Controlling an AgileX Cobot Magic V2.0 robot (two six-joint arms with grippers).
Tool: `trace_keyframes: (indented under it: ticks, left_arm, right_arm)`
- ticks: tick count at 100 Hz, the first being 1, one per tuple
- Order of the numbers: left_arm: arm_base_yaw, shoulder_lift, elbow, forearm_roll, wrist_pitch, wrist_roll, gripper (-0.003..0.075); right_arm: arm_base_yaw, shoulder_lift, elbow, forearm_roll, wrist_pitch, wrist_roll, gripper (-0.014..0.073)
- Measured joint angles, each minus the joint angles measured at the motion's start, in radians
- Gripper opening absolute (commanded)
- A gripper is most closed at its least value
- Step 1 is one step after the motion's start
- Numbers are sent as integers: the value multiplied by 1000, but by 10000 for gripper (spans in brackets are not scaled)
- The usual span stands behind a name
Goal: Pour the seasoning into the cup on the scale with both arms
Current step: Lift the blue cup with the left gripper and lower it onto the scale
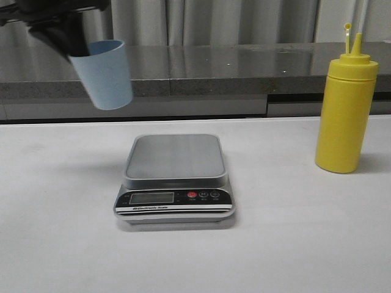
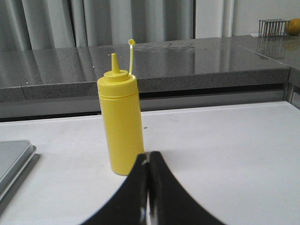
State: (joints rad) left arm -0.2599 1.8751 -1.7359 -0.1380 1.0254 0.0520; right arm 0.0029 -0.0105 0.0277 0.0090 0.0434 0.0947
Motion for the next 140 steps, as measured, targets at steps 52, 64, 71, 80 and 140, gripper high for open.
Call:
trace_keyframes:
  ticks: [52, 64, 71, 80, 140]
  left_arm:
    - [-191, 212, -185, 24, 102, 3, -20]
    - [-191, 240, -188, 28, 118, 3, -19]
    - [-191, 244, -188, 29, 121, 3, 10]
    - [-191, 244, -188, 29, 122, 3, 130]
    - [-191, 164, -190, 29, 69, -3, 232]
  right_arm:
    - [0, 0, 0, 0, 0, 0, -68]
    - [0, 0, 0, 0, 0, 0, -68]
    - [0, 0, 0, 0, 0, 0, -68]
    - [0, 0, 0, 0, 0, 0, -68]
    - [0, 0, 0, 0, 0, 0, -68]
